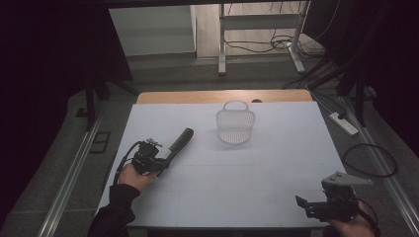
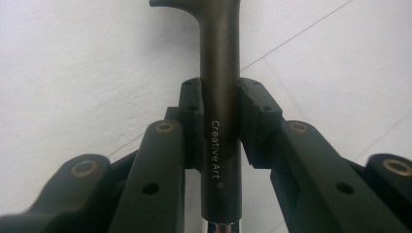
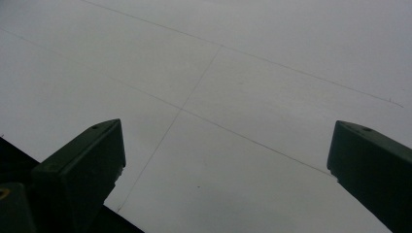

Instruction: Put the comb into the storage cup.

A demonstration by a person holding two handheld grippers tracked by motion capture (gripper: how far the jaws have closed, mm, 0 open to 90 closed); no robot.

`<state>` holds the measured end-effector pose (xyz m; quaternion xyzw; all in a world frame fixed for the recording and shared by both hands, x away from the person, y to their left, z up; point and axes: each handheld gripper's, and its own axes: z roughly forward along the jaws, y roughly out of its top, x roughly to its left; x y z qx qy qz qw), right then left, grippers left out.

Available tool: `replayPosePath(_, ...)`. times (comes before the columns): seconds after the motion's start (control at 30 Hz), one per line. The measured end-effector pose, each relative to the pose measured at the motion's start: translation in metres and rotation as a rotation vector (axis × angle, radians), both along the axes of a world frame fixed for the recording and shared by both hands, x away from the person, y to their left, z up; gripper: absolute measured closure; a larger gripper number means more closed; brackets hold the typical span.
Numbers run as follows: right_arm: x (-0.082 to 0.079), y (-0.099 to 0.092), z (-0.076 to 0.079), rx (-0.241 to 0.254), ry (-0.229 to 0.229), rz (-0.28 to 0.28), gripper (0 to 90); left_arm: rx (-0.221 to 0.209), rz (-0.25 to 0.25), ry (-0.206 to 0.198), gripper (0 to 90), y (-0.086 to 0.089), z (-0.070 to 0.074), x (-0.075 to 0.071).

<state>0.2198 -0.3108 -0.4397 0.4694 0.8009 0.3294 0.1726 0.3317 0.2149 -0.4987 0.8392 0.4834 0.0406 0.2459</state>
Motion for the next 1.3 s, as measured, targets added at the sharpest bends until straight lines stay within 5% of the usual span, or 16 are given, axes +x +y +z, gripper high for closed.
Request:
replayPosePath(0.8, -0.001, 0.0, 0.001, 0.001, -0.012, 0.007, 0.8, -0.057, -0.028, -0.16, 72.3, -0.002, 0.026, -0.025)
replayPosePath(1.3, -0.003, 0.0, 0.002, 0.01, -0.03, 0.023, 0.7, -0.083, -0.041, -0.225, 72.3, -0.005, 0.039, -0.048)
